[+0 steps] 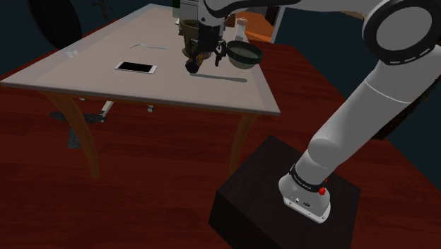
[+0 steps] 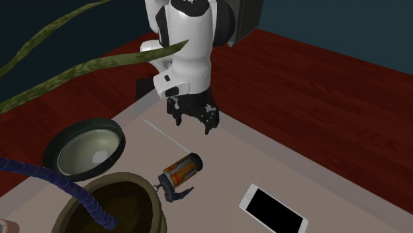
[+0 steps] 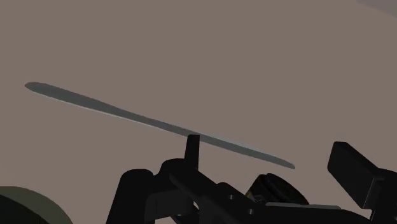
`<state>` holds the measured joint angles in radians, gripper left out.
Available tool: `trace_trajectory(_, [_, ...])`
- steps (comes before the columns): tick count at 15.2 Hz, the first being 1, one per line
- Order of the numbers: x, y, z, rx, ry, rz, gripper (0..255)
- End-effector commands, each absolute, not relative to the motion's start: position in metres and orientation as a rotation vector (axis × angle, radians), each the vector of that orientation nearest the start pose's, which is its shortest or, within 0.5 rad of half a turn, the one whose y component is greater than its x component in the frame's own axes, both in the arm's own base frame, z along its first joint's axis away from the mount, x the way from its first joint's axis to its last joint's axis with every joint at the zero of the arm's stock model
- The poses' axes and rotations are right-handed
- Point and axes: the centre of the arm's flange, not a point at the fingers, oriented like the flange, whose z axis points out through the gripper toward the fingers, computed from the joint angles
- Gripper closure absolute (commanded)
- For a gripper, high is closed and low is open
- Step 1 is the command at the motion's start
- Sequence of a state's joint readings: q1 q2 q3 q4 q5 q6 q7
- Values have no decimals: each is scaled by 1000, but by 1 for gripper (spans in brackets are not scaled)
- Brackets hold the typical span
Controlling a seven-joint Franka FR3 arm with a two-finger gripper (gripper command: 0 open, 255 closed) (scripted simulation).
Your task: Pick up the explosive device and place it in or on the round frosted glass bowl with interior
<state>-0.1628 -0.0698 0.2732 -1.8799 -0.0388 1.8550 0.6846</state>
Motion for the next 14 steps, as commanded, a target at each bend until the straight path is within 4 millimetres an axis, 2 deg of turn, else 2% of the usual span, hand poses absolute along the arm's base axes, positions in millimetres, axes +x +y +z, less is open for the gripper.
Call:
trace_trajectory(1, [564,54,538,-3029,979,-126,0])
trace_trajectory(9, [649,17,539,-2925,1322,-236,0])
trace_trajectory(14, [652,14,513,-2925,1322,-236,0])
